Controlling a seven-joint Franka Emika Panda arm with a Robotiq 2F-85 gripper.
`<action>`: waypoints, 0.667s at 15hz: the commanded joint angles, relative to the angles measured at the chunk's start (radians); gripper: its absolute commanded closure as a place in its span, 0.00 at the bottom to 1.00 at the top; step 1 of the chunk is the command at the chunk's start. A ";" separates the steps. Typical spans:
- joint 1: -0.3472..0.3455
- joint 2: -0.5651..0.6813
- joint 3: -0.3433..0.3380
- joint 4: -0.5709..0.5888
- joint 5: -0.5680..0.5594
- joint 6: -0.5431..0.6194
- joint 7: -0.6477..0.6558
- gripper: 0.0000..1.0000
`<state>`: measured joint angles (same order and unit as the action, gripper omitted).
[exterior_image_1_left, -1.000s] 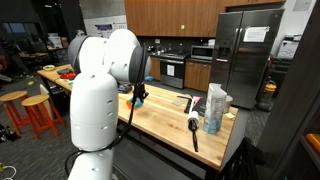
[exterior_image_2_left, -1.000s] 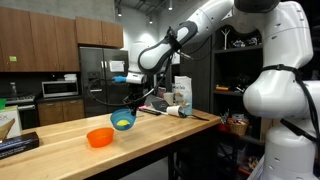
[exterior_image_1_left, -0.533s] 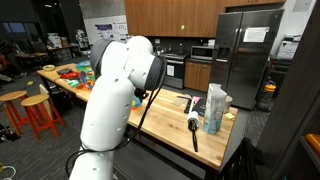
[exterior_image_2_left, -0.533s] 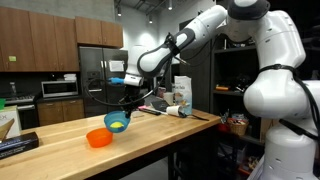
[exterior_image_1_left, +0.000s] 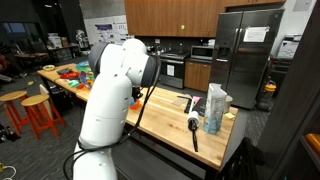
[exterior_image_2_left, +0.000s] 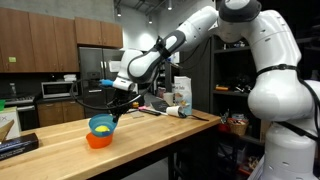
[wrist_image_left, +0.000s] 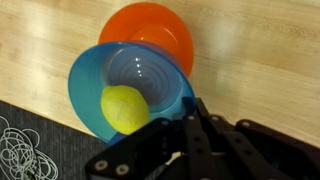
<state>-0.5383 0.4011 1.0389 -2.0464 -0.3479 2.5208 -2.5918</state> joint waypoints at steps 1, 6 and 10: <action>0.074 -0.030 -0.086 0.009 -0.034 0.117 0.029 0.99; 0.284 -0.122 -0.337 0.002 0.075 0.255 -0.027 0.99; 0.378 -0.162 -0.451 -0.043 0.014 0.332 -0.011 0.99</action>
<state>-0.2669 0.3075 0.7141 -2.0417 -0.3447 2.7938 -2.5883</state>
